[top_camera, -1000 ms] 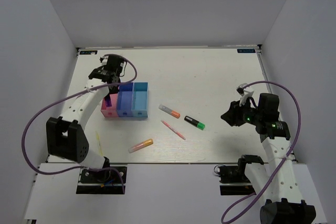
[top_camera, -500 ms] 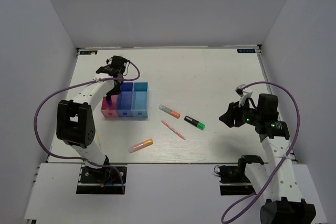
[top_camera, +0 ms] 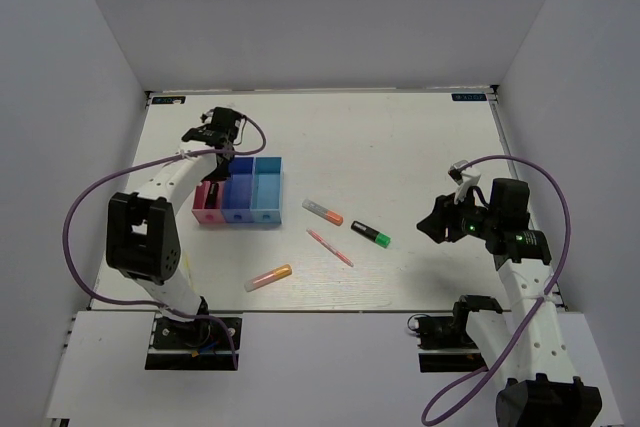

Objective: Sort the stationery into containers
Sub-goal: Pick up the pen from the center of the board, then place the pen in the storage box, then pick up the stationery from the center of the board.

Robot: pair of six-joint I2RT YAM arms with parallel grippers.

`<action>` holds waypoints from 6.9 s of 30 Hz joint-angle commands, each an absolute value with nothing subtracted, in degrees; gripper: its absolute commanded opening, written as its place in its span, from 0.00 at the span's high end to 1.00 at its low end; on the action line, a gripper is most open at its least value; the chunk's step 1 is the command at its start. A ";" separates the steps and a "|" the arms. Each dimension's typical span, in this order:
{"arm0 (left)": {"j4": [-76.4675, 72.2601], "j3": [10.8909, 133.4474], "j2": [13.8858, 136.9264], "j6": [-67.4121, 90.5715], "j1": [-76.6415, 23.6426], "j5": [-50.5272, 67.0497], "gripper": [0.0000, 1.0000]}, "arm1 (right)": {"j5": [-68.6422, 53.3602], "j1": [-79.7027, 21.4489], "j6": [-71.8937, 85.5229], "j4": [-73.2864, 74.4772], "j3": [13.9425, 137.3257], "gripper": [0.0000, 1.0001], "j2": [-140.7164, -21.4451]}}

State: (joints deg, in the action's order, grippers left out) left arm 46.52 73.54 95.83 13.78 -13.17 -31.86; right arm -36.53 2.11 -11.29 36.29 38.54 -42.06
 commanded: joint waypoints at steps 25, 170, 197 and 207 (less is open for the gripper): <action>60.40 57.84 60.68 29.70 -58.10 -19.96 0.14 | -23.31 -17.66 -26.46 35.43 51.41 0.34 -71.70; 60.21 49.58 52.28 17.68 -57.74 -17.85 0.19 | -16.69 -38.94 -13.27 46.65 104.04 0.14 -109.81; 42.01 50.01 91.49 4.13 -50.80 -0.09 0.47 | -34.36 -19.16 -13.27 37.53 51.95 0.74 -66.89; 45.60 52.19 90.28 6.41 -52.29 -1.67 0.95 | -36.38 -17.49 -12.92 37.44 51.24 0.43 -65.65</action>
